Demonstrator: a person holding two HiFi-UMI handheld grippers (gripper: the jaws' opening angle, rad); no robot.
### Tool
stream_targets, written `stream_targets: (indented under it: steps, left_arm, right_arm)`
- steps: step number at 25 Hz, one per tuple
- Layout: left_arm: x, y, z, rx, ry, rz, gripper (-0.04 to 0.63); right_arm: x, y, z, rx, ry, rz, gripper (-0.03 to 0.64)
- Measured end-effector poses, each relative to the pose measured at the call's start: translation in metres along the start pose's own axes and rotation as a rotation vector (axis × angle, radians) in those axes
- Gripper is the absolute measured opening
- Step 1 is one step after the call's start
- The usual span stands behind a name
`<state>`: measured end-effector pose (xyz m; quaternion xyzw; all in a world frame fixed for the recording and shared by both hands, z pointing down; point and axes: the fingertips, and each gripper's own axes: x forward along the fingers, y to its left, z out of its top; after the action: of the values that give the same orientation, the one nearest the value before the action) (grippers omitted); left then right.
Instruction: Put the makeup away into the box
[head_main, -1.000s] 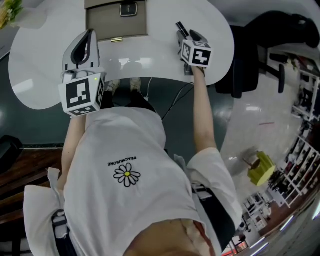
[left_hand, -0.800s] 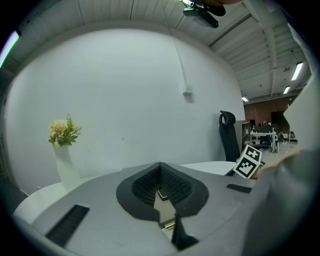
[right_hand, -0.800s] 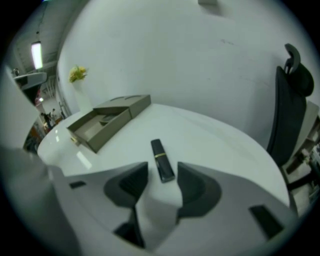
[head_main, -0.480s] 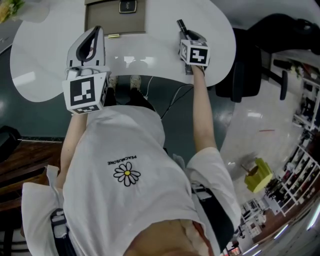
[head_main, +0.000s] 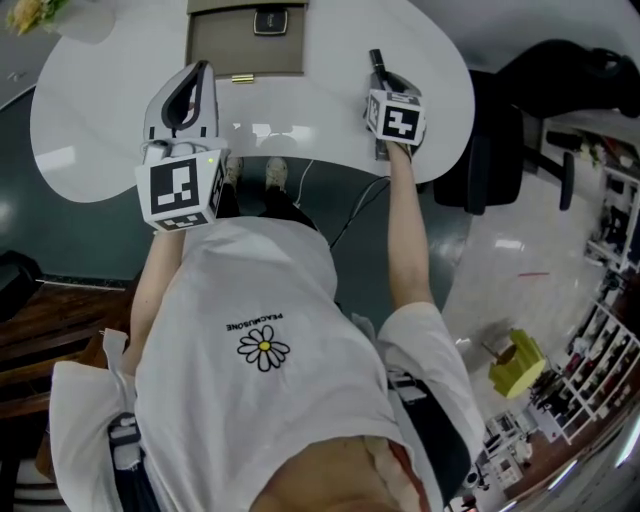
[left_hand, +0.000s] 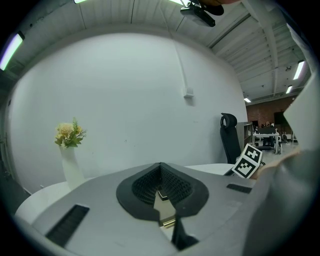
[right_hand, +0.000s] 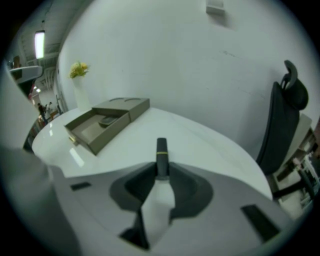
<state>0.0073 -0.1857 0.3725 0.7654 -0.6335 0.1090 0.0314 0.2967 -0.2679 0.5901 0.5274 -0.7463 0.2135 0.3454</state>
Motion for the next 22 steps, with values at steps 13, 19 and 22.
stream_targets:
  steps: [13,19,22]
  left_arm:
    - [-0.015,0.043,0.021,-0.091,-0.105,-0.007,0.020]
    - [-0.027,0.079,0.019,-0.135,-0.126,0.045,0.020]
    - [-0.032,0.086,0.021,-0.089,-0.144,0.049,0.020]
  right_arm:
    - [-0.124,0.120,0.120,0.038,-0.347,-0.092,0.106]
    - [-0.145,0.203,0.128,0.047,-0.375,-0.043,0.106]
    - [-0.147,0.225,0.129,0.052,-0.386,-0.011,0.106]
